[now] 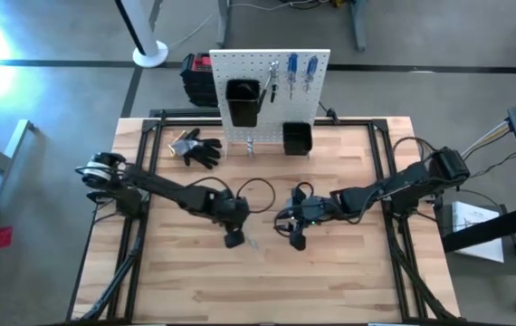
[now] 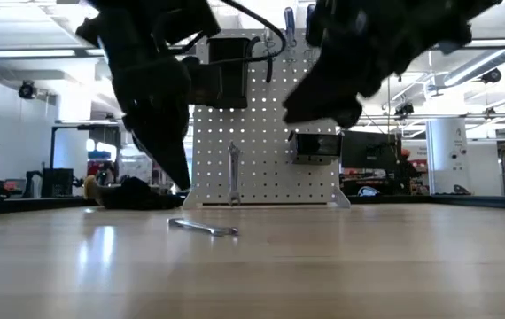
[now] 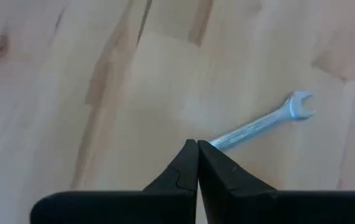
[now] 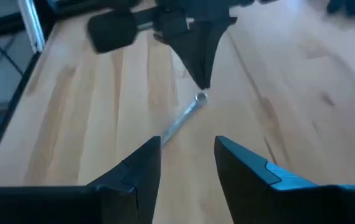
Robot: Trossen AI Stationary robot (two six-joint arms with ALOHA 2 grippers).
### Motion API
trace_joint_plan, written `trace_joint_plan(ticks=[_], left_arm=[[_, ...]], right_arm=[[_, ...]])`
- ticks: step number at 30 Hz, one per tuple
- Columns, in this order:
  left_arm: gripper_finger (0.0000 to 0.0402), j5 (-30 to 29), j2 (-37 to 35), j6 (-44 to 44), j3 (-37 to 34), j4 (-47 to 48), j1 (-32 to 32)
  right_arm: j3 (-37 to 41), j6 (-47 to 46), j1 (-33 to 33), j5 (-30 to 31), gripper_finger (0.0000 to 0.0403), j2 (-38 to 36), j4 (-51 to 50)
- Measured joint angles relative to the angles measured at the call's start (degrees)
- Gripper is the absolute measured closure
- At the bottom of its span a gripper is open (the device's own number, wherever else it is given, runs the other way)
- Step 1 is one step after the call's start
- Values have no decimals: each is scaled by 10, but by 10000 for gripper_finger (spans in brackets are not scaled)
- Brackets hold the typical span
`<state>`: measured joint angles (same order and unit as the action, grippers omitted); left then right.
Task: Hang tools onto peg board
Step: Hang the wrench on the peg board
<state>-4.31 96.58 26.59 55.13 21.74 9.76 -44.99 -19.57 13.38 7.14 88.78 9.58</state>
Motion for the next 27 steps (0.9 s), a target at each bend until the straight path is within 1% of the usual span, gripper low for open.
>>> trace_joint_plan(ticks=[1, 4, 6, 8, 10, 12, 15, 17, 19, 22, 25, 27], left_arm=[[401, 2, 7, -6, 16, 18, -2], [401, -7, 20, -18, 44, 67, -3], [401, -5, 20, -19, 44, 88, -2], [401, 21, 10, -13, 37, 83, 1], [401, 41, 2, 15, 18, 77, 10], [401, 57, -2, 48, -12, 21, 23], [401, 86, -4, 89, -67, -120, 37], [401, 80, 1, 115, -97, -181, 38], [401, 62, 9, 139, -116, -209, 35], [401, 52, 22, 156, -123, -219, 29], [401, 53, 43, 159, -123, -231, 28], [401, 52, 55, 158, -118, -236, 28]], right_arm=[[1, -10, -1, -2, 258, 10, 20], [-1, -19, 0, -1, 248, 49, 18], [-7, -35, 3, -12, 244, 82, 25], [-10, -66, 3, -37, 243, 114, 48], [-15, -117, -1, -56, 247, 143, 80], [-18, -168, -11, -82, 251, 169, 107], [-22, -227, -29, -132, 258, 208, 150], [-32, -251, -42, -167, 262, 231, 179], [-44, -267, -55, -204, 267, 247, 200], [-67, -267, -67, -233, 274, 264, 199], [-89, -263, -74, -237, 283, 265, 165], [-108, -244, -77, -222, 290, 264, 117]])
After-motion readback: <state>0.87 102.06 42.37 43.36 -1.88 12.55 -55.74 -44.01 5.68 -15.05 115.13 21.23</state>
